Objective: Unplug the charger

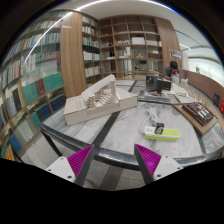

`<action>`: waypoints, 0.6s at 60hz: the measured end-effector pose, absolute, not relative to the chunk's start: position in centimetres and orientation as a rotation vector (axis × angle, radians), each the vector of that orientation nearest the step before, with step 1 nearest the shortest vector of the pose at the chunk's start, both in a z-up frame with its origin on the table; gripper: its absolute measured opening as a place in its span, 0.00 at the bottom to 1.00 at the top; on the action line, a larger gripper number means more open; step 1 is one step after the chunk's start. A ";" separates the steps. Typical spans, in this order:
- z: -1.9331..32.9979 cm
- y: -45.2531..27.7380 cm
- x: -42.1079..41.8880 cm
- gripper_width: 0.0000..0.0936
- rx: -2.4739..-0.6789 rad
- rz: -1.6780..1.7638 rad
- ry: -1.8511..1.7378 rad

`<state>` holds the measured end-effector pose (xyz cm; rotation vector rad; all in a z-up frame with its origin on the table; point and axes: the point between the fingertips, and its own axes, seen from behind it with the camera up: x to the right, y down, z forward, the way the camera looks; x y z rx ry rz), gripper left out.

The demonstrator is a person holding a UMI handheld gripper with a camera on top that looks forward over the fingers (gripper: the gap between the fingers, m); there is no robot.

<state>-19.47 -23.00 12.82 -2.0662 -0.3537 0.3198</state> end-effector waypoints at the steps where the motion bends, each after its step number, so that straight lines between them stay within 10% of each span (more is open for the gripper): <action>1: 12.9 -22.8 -19.4 0.89 -2.062 0.317 -0.351; 36: 4.2 -2.6 -3.7 0.88 -2.087 0.034 -0.068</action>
